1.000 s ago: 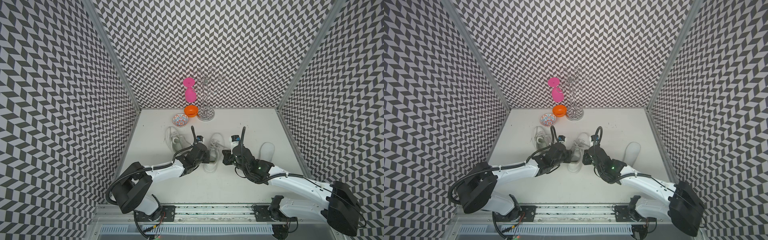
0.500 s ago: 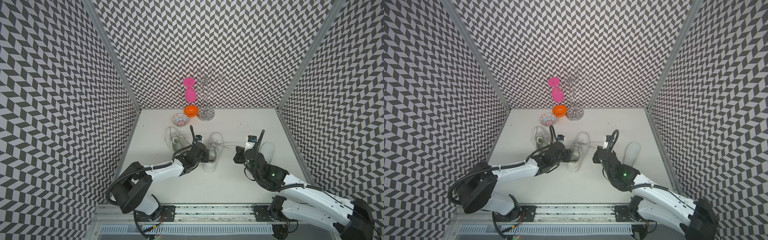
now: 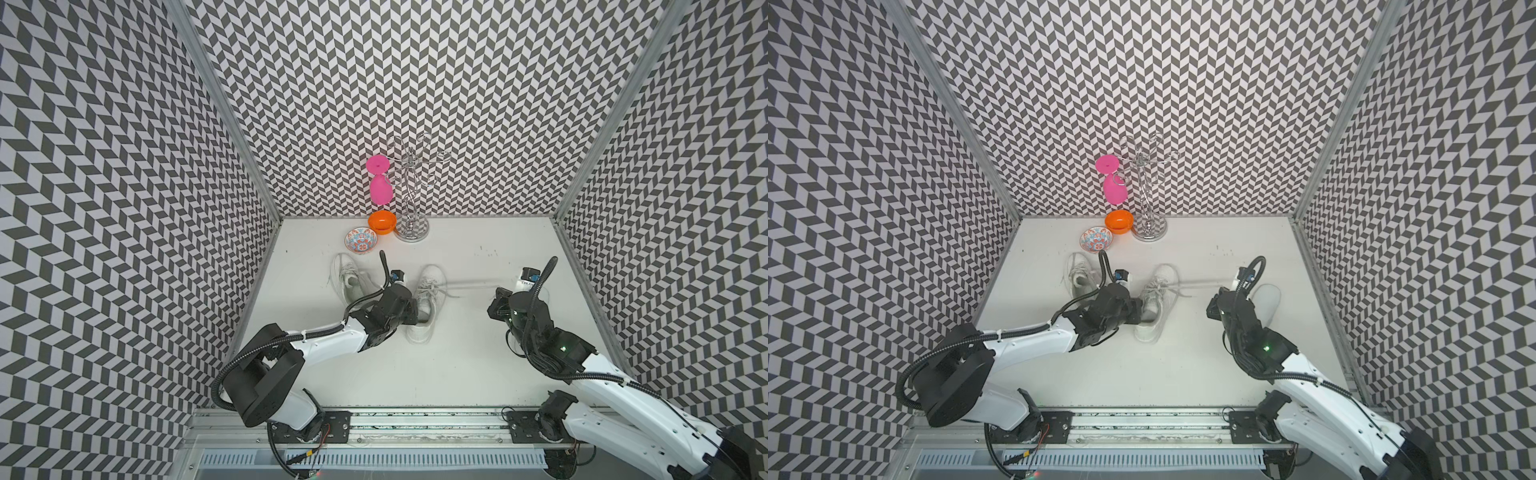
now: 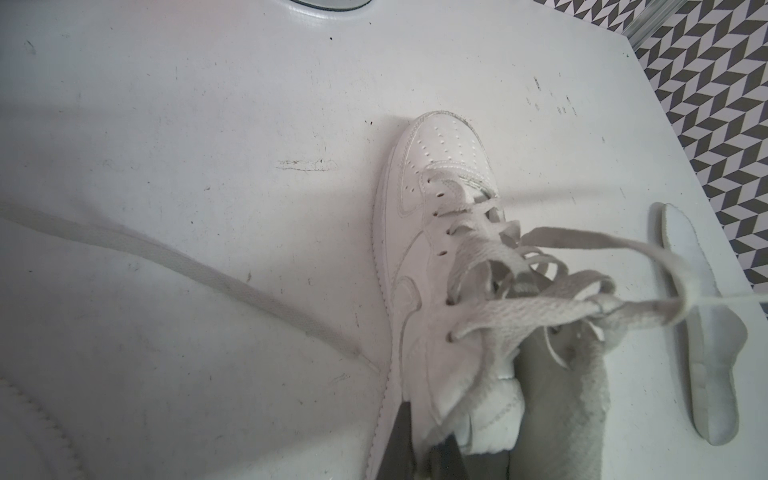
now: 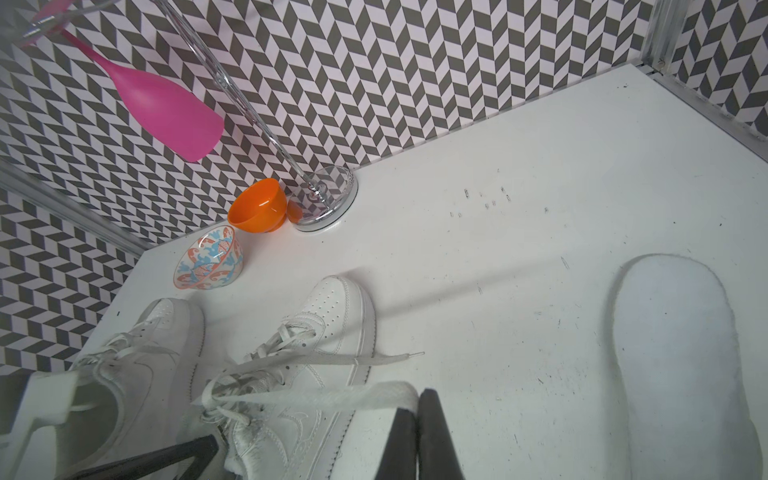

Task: Remove the insole from the shoe
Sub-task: Untie the shoelace on the shoe.

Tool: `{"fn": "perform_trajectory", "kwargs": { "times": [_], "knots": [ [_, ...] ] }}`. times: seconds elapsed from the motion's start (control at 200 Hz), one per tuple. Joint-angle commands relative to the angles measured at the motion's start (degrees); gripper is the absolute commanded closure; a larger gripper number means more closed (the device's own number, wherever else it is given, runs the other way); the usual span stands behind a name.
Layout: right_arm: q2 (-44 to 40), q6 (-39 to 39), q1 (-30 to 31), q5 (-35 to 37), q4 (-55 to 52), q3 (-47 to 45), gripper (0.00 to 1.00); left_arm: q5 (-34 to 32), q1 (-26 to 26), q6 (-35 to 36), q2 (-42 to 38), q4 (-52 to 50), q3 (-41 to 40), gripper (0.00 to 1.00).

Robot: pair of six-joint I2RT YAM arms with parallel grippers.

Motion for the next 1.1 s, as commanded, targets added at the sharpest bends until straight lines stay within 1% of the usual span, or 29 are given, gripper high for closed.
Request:
{"fn": "perform_trajectory", "kwargs": {
  "times": [0.0, 0.115, 0.17, 0.195, 0.235, 0.285, 0.35, 0.4, 0.441, 0.486, 0.531, 0.611, 0.671, 0.806, 1.091],
  "knots": [
    [1.47, -0.86, -0.44, -1.96, 1.81, -0.17, 1.0, -0.65, 0.5, -0.17, -1.3, 1.82, 0.85, 1.0],
    [4.1, -2.04, -1.08, -3.4, 2.49, 0.79, 1.0, 0.43, -0.04, 0.09, -1.44, 2.49, 0.82, 1.0],
    [5.8, -2.66, -2.38, -5.07, 2.74, 1.52, 1.0, 0.55, -0.51, 0.28, -1.48, 2.8, 0.73, 1.0],
    [6.88, -2.94, -3.39, -6.2, 2.54, 1.99, 0.98, 0.53, -0.83, 0.28, -1.56, 2.93, 0.77, 1.0],
    [8.83, -3.38, -5.49, -8.65, 2.31, 2.77, 0.89, 0.53, -1.05, 0.36, -1.49, 2.98, 0.86, 1.0],
    [11.25, -3.97, -8.23, -11.5, 1.83, 3.94, 0.73, 0.53, -1.41, 0.28, -1.49, 3.02, 0.91, 1.0],
    [13.35, -4.91, -9.5, -13.59, 0.12, 6.11, 0.6, 0.59, -1.81, 0.28, -1.41, 3.07, 1.04, 1.0],
    [14.29, -7.5, -9.0, -16.52, -0.37, 7.81, 0.48, 0.71, -2.02, 0.28, -1.31, 3.09, 1.08, 1.0],
    [14.66, -8.33, -7.91, -17.15, 0.23, 8.39, 0.39, 0.69, -2.24, 0.28, -1.4, 3.0, 1.15, 1.0],
    [14.93, -9.29, -6.05, -16.81, 0.42, 9.05, 0.32, 0.71, -2.49, 0.22, -1.48, 3.06, 1.16, 1.0],
    [15.24, -11.34, -3.59, -16.53, 1.29, 9.51, 0.27, 0.85, -2.63, 0.2, -1.68, 3.15, 1.22, 1.0],
    [16.74, -13.0, 0.1, -14.65, 0.84, 11.19, 0.23, 0.89, -3.25, 0.54, -1.99, 3.5, 1.16, 1.0],
    [18.54, -14.26, 1.46, -14.97, 0.18, 12.5, 0.23, 0.88, -3.76, 0.8, -2.31, 4.06, 1.01, 1.0],
    [22.85, -15.14, 4.88, -13.25, 0.17, 13.95, 0.22, 1.15, -4.62, 0.48, -2.28, 5.35, 0.27, 1.0],
    [29.76, -14.77, 8.53, -11.02, -0.15, 16.71, 0.2, 1.32, -5.67, 0.57, -1.27, 5.26, 1.0, 1.0]
  ]
}}
